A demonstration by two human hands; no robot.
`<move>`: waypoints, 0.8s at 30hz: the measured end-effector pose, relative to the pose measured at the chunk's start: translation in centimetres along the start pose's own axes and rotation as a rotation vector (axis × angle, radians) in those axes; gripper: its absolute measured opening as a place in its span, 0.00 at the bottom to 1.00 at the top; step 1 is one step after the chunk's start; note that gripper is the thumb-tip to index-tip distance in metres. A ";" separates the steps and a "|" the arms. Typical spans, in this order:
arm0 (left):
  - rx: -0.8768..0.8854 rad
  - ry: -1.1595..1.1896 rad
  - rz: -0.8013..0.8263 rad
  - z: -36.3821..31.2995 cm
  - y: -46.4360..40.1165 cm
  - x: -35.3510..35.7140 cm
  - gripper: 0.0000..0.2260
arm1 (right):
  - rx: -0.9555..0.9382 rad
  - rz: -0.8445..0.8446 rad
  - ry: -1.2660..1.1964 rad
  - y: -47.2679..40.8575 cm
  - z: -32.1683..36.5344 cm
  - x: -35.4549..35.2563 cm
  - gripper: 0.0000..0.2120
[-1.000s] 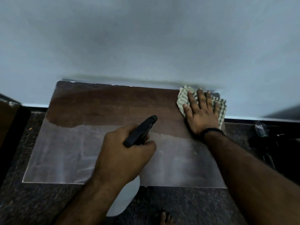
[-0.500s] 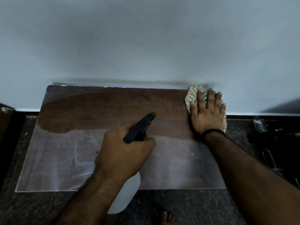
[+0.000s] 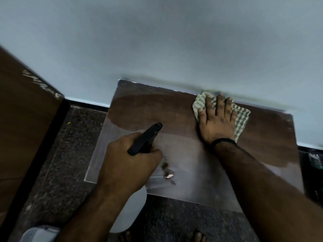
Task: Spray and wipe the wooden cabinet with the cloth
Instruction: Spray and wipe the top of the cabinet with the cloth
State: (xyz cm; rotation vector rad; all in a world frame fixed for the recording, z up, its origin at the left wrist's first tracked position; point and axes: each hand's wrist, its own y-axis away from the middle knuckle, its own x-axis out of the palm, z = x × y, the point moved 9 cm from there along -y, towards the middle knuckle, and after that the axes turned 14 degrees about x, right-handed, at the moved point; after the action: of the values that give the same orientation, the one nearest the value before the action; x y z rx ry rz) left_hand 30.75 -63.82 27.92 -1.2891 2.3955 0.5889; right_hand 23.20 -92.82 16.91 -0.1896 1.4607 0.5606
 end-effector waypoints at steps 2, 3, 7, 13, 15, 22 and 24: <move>-0.006 0.001 -0.038 1.0 -0.1 -2.1 0.07 | -0.047 -0.001 0.013 1.1 3.9 0.5 0.29; -0.006 -0.001 -0.052 1.6 -0.2 -3.2 0.07 | -0.074 0.001 0.021 1.7 6.0 0.9 0.28; -0.006 -0.002 -0.072 3.2 -0.4 -6.7 0.12 | -0.171 0.026 0.026 4.1 13.5 2.2 0.29; -0.017 -0.030 -0.076 5.5 -0.5 -10.6 0.08 | -0.273 0.058 0.028 6.6 21.5 3.7 0.29; -0.016 -0.033 -0.088 6.2 -0.4 -11.7 0.07 | -0.293 0.058 0.036 7.0 23.2 3.9 0.29; -0.017 -0.045 -0.159 7.7 0.5 -13.7 0.08 | -0.402 0.081 0.049 9.2 26.6 4.8 0.28; -0.005 -0.061 -0.167 7.3 0.7 -13.5 0.09 | -0.458 0.090 0.055 10.5 26.8 5.1 0.28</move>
State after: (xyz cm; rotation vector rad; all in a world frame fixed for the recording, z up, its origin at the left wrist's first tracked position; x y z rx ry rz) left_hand 38.04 -50.26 28.50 -1.4349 2.2117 0.5767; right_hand 42.05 -70.43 17.44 -0.5035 1.3814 0.9675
